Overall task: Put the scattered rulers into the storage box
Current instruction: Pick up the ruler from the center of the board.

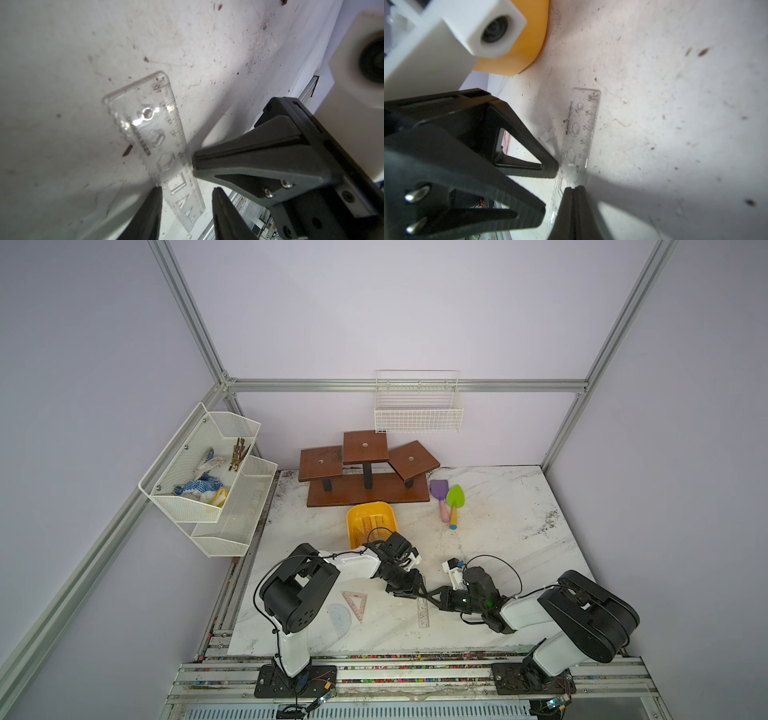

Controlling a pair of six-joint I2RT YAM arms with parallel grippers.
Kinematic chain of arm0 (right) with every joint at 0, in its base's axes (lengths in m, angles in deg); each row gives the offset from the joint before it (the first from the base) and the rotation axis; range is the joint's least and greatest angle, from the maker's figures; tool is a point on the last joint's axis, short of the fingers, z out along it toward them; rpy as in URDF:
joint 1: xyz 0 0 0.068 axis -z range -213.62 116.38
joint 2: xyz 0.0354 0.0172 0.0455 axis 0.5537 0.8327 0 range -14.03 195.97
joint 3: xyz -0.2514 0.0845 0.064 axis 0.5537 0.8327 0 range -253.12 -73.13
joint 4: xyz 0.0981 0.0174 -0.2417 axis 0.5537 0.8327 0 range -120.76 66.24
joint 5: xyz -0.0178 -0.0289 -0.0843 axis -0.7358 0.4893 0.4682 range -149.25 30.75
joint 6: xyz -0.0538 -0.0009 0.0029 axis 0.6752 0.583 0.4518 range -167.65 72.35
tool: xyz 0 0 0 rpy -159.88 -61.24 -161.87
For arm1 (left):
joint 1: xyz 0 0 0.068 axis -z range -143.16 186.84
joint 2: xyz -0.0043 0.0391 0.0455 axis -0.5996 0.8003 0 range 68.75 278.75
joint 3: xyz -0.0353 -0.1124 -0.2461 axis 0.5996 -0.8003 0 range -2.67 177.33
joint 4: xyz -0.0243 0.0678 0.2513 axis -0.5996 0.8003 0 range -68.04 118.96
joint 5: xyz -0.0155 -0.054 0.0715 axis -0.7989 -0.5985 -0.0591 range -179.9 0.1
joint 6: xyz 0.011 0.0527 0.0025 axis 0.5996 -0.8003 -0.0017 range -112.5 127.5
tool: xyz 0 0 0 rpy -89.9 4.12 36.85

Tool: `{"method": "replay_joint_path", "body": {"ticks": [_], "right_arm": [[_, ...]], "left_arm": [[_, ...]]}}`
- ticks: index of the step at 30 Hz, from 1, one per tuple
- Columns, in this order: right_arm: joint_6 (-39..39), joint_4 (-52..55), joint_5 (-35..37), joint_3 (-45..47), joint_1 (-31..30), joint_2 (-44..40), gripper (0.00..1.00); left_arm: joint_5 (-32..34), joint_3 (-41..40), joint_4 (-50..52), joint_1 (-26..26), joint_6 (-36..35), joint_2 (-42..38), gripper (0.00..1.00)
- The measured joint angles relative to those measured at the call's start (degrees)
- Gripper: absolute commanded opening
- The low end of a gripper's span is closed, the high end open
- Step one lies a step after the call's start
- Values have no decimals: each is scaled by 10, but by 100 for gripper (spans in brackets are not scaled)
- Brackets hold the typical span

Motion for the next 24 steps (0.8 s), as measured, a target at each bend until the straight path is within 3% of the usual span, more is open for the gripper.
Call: {"method": "replay_joint_path", "body": {"ticks": [10,24], "right_arm": [[1,79,-2,-20,0,-50,7],[3,50,-23,-46,2,14,7]], "left_arm": [[25,-23,-4,-10,10,-26,54],[25,-23,-6,-12,16,-27,55]]}}
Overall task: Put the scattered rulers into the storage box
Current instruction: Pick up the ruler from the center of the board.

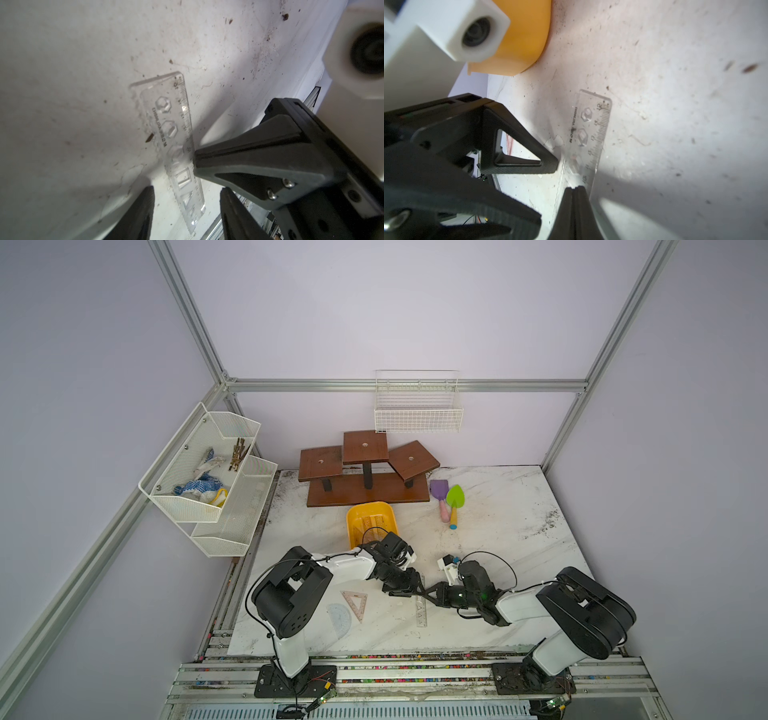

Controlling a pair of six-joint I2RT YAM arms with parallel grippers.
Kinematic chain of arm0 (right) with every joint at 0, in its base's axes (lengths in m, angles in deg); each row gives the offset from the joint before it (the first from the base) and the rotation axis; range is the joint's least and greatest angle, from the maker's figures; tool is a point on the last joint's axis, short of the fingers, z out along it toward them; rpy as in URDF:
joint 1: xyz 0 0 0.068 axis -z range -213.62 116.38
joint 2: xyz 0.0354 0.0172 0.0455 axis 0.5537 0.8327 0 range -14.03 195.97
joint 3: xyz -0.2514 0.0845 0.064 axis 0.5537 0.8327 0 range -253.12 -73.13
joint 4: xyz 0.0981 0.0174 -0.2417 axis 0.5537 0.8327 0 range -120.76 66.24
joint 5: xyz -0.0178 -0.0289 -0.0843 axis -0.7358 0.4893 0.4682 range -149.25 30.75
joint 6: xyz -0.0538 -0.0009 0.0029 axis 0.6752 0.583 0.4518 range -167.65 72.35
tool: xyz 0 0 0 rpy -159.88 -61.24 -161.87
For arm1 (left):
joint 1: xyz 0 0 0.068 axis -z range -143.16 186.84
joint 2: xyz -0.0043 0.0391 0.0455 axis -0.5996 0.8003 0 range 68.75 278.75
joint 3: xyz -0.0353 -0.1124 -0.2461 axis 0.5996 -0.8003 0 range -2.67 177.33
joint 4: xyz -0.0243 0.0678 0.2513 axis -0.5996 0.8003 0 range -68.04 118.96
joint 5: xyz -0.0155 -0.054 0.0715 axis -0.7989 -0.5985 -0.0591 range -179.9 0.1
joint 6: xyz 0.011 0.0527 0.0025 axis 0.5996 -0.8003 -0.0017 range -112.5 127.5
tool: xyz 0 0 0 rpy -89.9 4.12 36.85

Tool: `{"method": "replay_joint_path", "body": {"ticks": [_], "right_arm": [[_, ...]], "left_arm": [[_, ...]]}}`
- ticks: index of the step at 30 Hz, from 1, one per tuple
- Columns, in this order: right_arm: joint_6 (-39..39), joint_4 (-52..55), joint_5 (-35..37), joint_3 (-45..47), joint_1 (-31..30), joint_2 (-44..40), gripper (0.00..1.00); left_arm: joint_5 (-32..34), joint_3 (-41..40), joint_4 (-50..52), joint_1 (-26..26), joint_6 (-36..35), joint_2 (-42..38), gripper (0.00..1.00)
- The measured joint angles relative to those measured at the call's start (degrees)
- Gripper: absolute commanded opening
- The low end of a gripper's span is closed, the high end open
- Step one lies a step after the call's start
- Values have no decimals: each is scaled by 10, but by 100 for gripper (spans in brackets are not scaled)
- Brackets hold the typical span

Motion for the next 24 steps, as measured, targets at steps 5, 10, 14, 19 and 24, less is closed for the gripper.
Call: {"method": "replay_joint_path", "body": {"ticks": [5,10,14,19,24], "right_arm": [[3,-7,0,4,1,1,7],[5,-27,-5,8,4,11,5],[5,-52,-10,10,5,26,5],[4,-82,-19,14,7,42,5],[4,-108,-23,19,9,55,4]], "left_arm": [[0,0,0,0,0,0,54],[-1,0,0,0,4,3,48],[-2,0,-3,0,6,7,44],[-6,6,-5,1,10,17,35],[0,10,3,0,10,23,20]]}}
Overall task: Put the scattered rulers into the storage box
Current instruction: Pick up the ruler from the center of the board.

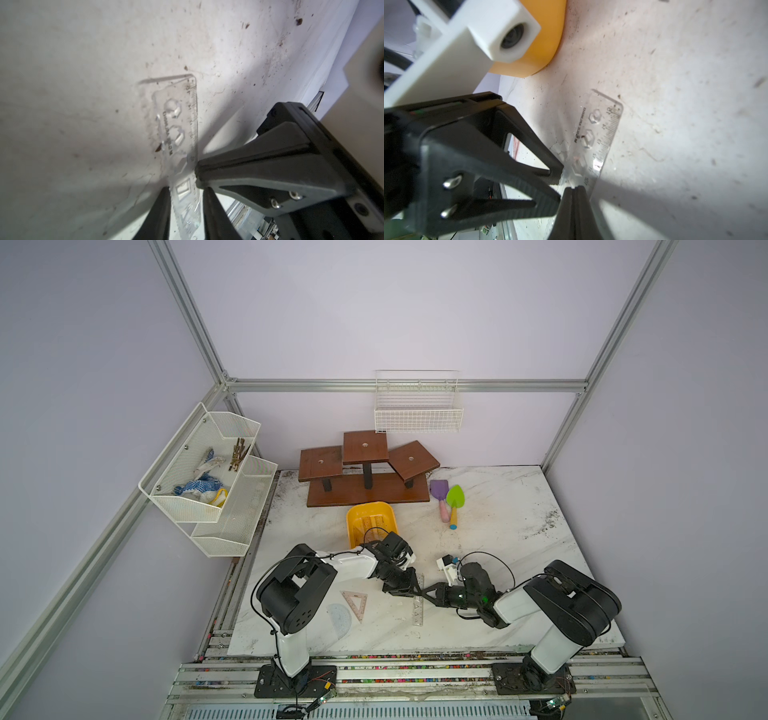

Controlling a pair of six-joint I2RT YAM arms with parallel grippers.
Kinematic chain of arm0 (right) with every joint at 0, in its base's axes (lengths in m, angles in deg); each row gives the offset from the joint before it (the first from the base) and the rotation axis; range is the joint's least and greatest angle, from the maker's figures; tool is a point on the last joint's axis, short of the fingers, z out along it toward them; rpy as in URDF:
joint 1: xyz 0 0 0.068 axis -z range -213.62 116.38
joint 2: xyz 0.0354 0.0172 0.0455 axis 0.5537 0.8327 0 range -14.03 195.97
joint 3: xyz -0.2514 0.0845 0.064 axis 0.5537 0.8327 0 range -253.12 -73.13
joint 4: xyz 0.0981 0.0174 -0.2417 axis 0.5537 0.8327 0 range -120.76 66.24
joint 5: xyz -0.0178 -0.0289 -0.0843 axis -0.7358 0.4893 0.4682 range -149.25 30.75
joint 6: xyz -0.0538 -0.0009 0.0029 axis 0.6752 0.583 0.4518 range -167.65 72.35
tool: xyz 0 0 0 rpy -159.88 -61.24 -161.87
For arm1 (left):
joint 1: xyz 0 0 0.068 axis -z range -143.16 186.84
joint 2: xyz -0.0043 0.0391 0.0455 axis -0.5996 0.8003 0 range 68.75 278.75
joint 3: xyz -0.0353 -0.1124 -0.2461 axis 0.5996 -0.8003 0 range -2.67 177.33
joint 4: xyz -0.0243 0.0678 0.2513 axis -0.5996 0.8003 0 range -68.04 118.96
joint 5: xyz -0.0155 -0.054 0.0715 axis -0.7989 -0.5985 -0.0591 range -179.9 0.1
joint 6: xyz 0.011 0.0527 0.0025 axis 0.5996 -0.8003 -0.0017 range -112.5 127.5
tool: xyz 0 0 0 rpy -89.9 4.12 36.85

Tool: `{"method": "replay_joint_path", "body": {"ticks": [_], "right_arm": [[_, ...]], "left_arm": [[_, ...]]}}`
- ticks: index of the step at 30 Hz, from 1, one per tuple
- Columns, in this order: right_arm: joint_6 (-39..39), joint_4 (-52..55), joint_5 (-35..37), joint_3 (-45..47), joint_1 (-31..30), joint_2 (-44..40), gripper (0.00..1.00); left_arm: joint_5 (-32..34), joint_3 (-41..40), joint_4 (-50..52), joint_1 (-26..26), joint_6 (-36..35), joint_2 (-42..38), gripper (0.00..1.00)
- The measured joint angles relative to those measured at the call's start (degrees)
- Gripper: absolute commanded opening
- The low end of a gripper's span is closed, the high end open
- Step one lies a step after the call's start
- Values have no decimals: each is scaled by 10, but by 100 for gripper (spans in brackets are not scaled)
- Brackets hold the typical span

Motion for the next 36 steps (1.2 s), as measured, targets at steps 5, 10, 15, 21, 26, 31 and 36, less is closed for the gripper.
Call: {"method": "replay_joint_path", "body": {"ticks": [5,10,15,21,26,31,36], "right_arm": [[0,-14,-6,5,4,3,4],[0,-12,-11,8,9,-2,4],[-4,7,-12,14,16,-22,10],[-6,88,-9,24,25,-93,13],[2,134,-2,23,36,-147,13],[7,160,0,23,46,-148,13],[10,175,0,23,50,-157,13]], "left_arm": [[7,0,4,0,1,3,10],[6,3,5,0,-1,5,0],[3,3,0,5,-2,6,0],[1,3,-4,12,-2,5,0],[1,3,-4,13,-1,-9,0],[1,1,-7,13,0,-37,0],[0,-2,-12,12,0,-67,0]]}}
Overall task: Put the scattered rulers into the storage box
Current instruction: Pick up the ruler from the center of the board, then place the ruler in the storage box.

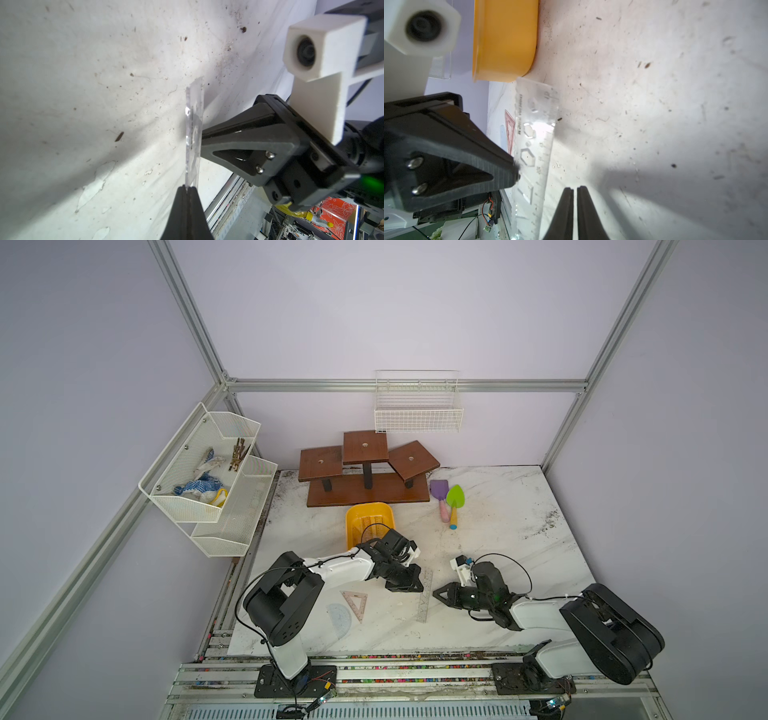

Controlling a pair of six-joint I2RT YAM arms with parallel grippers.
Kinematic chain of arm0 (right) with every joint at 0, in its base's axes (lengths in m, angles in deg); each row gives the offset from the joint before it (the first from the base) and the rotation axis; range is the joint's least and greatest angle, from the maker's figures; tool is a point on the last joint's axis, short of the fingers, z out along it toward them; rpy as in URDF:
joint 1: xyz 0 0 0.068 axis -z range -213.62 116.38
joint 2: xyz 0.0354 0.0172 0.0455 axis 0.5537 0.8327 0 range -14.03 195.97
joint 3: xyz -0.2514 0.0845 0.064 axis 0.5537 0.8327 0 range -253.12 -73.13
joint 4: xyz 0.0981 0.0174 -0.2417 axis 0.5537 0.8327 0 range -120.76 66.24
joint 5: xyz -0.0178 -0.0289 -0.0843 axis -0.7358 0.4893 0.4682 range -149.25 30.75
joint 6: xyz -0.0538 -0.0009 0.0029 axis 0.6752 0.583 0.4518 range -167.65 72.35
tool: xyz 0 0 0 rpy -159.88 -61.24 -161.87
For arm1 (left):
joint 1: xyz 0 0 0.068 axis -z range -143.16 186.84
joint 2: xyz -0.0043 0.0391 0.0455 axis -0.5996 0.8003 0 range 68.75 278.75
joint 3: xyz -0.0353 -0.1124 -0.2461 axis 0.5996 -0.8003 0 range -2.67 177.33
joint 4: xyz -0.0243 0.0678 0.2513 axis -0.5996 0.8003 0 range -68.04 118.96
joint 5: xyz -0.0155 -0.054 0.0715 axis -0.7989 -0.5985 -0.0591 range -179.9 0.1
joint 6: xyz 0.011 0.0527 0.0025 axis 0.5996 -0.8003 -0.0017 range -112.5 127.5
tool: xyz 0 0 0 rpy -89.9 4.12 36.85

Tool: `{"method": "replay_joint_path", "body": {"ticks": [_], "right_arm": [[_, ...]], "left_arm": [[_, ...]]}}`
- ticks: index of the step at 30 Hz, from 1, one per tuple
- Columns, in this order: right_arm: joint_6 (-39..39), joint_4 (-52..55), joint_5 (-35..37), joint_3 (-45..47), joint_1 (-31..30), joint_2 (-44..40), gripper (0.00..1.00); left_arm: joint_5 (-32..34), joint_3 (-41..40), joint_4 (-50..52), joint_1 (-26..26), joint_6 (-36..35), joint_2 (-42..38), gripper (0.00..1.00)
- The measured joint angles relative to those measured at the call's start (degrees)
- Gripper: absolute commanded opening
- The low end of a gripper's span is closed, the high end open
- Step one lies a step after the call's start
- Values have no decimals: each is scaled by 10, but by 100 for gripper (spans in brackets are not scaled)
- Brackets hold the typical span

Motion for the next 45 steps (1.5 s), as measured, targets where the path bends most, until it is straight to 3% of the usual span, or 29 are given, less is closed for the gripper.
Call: {"method": "replay_joint_path", "body": {"ticks": [7,15,20,31,39,43,45], "right_arm": [[12,37,3,-16,3,-30,13],[23,49,-8,-75,3,2,13],[29,50,-20,-113,3,34,13],[30,29,-62,-158,17,122,12],[30,8,-90,-169,31,147,14],[30,1,-101,-175,36,154,15],[30,-1,-106,-176,37,155,14]], "left_arm": [[1,1,21,-28,-4,-41,0],[5,81,97,-165,-48,-64,0],[10,185,139,-229,-85,-19,0],[16,282,185,-260,-121,139,0],[20,288,193,-260,-122,173,0],[20,289,193,-260,-122,183,47],[20,289,194,-260,-120,182,62]]}}
